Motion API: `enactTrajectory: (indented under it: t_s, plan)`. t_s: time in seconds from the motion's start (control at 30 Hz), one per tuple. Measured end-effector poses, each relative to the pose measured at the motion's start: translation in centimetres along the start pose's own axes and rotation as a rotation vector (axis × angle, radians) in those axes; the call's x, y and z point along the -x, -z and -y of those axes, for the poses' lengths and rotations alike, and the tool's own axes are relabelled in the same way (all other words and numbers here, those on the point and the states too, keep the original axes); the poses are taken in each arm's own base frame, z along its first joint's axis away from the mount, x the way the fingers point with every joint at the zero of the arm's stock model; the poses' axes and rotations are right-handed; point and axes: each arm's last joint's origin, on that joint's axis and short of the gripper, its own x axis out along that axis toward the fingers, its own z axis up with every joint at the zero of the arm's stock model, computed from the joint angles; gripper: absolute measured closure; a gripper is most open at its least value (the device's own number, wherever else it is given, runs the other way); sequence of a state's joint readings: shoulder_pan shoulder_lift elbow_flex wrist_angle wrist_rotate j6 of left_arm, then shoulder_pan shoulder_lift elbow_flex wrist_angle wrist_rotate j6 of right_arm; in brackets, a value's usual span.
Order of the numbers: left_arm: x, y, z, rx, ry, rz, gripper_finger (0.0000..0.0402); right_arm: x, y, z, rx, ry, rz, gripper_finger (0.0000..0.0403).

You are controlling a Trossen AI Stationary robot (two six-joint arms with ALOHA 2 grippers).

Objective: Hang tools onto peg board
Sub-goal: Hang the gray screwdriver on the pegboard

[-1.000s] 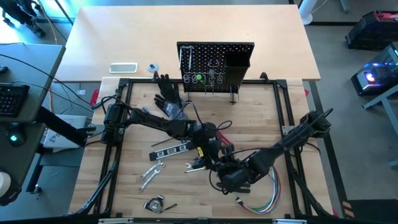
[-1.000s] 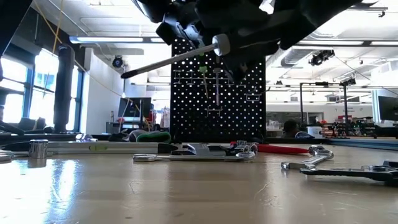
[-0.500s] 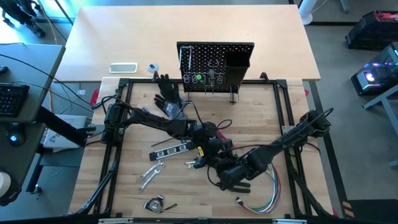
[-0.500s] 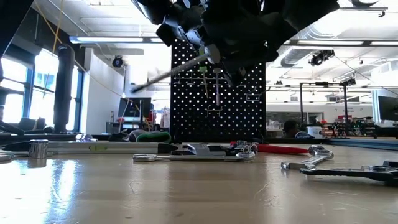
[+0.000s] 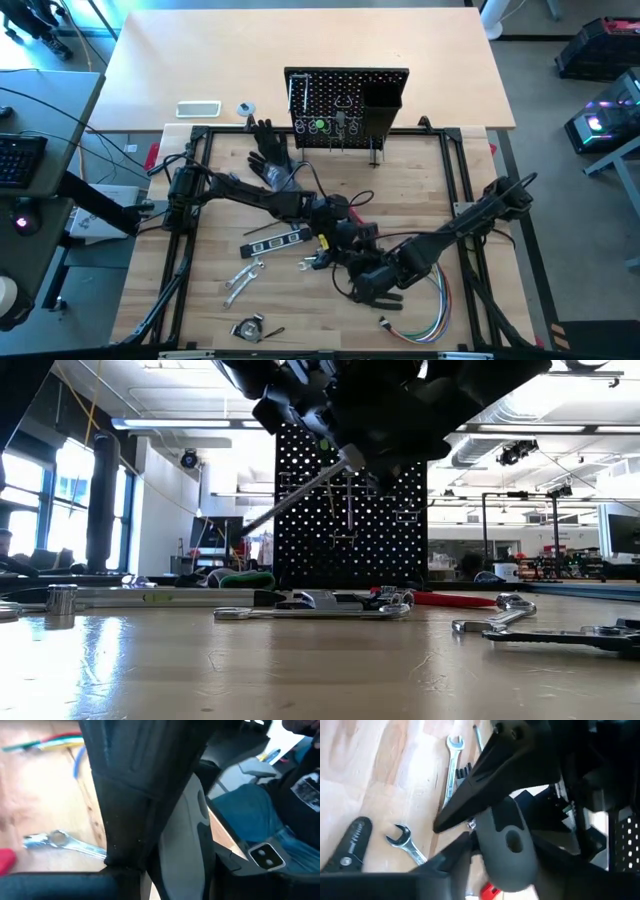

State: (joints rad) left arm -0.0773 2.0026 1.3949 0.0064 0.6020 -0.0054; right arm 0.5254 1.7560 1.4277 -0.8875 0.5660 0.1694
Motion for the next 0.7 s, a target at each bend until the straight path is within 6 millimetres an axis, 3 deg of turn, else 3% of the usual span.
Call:
enactTrajectory:
  t_s: [0.17,0.4,0.7]
  plan:
    - [0.1,-0.2,0.3,-0.031,0.003,-0.002,0.0295,1.9,0.9,0.4,-0.109,0.007,-0.018,0.0171]
    - [0.4,-0.7,1.2,-0.134,-0.048,-0.003,0.0295,5.2,2.4,-0.3,-0.192,-0.011,-0.02,0.0164]
    - [2.9,-2.5,2.0,-0.264,-0.244,0.012,0.0295,7.1,4.4,-0.8,-0.229,0.062,-0.079,0.0163]
